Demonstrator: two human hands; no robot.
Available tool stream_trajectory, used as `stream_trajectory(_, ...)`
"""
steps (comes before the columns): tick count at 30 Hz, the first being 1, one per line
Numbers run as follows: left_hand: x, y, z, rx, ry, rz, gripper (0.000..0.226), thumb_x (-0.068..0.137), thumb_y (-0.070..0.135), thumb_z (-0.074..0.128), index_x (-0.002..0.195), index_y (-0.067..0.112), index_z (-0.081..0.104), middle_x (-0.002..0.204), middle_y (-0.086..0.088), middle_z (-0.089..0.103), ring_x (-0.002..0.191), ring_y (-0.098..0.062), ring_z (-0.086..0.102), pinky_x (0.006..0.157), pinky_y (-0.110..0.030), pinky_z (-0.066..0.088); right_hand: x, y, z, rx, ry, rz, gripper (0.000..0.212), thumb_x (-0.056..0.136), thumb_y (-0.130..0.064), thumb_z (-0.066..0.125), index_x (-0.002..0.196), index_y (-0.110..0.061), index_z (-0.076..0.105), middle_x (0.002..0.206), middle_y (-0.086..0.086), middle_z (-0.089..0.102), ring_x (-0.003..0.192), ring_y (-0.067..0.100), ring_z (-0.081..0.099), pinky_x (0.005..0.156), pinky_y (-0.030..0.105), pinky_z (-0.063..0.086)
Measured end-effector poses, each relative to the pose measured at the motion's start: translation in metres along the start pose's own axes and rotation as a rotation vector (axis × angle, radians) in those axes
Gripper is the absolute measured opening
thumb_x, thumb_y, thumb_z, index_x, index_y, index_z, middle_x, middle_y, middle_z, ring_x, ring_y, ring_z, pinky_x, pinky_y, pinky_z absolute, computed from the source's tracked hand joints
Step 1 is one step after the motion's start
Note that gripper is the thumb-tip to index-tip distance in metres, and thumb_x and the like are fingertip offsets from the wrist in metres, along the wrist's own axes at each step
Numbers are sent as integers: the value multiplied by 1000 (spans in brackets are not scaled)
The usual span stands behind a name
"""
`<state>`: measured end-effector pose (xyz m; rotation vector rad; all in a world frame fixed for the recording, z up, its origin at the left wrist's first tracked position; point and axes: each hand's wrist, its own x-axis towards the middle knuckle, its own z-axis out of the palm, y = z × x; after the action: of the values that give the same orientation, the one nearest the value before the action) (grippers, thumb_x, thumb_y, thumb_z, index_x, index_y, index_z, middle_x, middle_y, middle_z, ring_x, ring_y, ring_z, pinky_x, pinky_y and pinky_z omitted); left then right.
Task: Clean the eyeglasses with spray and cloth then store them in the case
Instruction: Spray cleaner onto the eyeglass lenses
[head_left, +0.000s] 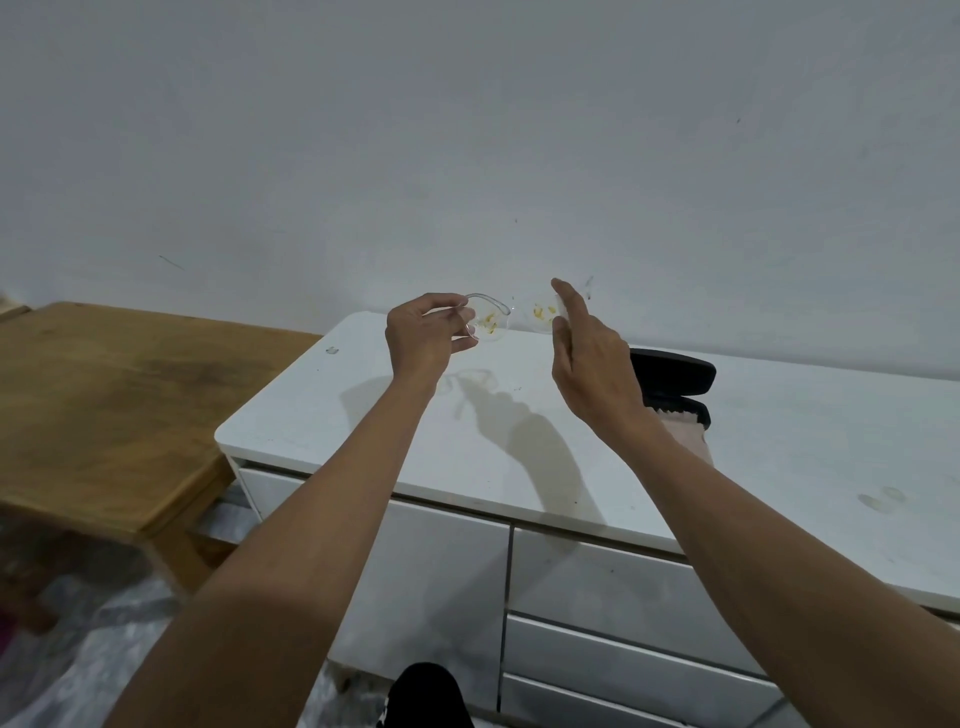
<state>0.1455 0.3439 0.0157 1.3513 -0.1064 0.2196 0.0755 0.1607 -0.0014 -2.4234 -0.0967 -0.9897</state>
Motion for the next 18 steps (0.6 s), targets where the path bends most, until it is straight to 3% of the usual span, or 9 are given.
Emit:
stream_trajectory(8,-1,2,1,-5,-9,-18,15,82,-7,75,97,-7,74,75,-16,69,57,-24,61,64,-33,64,3,1,3,-97,-1,15,40,110,-27,31,150,-27,38,76,8,58,64,32,47,60,38,33)
stream_trajectory(18,-1,4,5,-2,-30,-24,13,80,-8,75,91,-3,75,69,-11,68,61,-27,62,67,-36,64,4,-1,3,-19,10,6,41,107,-18,40,147,-20,43,67,10,58,64,35,54,60,43,43)
